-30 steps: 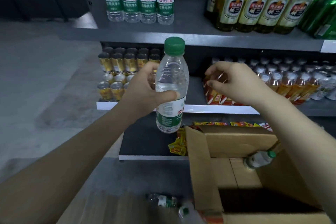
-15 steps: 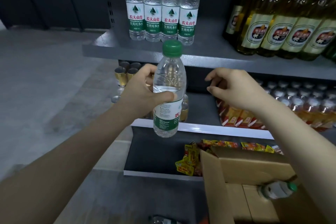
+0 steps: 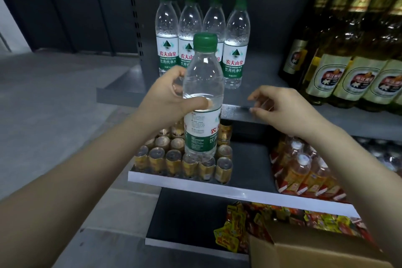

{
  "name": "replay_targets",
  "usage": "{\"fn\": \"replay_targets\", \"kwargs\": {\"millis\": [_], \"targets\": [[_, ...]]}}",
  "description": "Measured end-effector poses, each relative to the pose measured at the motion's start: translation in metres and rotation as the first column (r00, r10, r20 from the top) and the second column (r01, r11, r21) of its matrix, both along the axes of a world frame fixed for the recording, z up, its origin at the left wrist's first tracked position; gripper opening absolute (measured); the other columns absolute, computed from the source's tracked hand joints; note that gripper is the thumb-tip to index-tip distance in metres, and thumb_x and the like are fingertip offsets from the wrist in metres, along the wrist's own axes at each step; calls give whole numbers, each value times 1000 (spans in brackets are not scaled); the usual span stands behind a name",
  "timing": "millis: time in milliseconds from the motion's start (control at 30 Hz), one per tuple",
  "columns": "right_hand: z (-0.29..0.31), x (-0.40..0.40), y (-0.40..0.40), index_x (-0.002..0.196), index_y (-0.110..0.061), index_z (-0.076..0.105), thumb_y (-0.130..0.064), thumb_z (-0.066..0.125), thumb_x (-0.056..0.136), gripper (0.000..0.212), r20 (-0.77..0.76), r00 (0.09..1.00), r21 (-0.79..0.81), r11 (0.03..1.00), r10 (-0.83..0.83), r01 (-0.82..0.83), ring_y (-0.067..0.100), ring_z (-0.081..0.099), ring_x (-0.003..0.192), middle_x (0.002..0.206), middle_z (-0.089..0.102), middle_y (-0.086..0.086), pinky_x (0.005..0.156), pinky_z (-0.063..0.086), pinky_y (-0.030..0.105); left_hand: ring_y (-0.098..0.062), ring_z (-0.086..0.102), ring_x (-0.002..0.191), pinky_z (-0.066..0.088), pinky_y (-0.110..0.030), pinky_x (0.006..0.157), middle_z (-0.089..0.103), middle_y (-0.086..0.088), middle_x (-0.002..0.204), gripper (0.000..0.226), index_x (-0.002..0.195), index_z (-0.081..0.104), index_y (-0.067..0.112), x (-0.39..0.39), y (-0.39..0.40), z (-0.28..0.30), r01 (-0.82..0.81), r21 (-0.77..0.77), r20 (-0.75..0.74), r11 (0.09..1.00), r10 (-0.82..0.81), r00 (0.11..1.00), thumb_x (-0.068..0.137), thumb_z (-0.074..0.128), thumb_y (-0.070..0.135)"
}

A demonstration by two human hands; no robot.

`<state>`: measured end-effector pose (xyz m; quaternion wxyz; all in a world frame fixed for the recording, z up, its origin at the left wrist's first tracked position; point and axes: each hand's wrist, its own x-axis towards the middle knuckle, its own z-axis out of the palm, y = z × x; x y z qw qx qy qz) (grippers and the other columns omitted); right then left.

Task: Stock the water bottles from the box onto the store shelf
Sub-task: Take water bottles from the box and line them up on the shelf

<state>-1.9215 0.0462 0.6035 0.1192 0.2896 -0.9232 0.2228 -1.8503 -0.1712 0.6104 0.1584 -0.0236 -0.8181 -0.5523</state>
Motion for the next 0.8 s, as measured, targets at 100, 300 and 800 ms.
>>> {"fn": "replay_targets", "kwargs": {"millis": [100, 300, 800], "targets": [[4, -15, -3, 101, -17, 62, -18, 65, 81, 21, -1, 1000, -16, 1000, 13, -13, 18, 60, 79, 85, 64, 0, 78, 49, 33, 9, 55, 47, 43, -12, 49, 59, 27, 50, 32, 85, 51, 28, -14, -1, 12, 9, 6, -18, 1000, -9, 1000, 71, 76, 14], [13, -34, -10, 99, -16, 62, -16, 65, 81, 18, -8, 1000, -49, 999, 16, -16, 17, 57, 73, 84, 63, 2, 77, 48, 32, 6, 59, 49, 51, -22, 60, 62, 20, 49, 30, 85, 52, 26, -38, -7, 30, 27, 23, -42, 999, -26, 999, 72, 75, 12], [36, -78, -42, 99, -18, 63, -17, 64, 81, 18, -24, 994, -97, 990, -108, 105, 11, 53, 67, 71, 55, -11, 69, 42, 25, 6, 57, 44, 43, -8, 45, 59, 21, 45, 30, 83, 50, 29, -105, -35, 69, 148, 42, -87, 988, -144, 986, 75, 73, 11]]}}
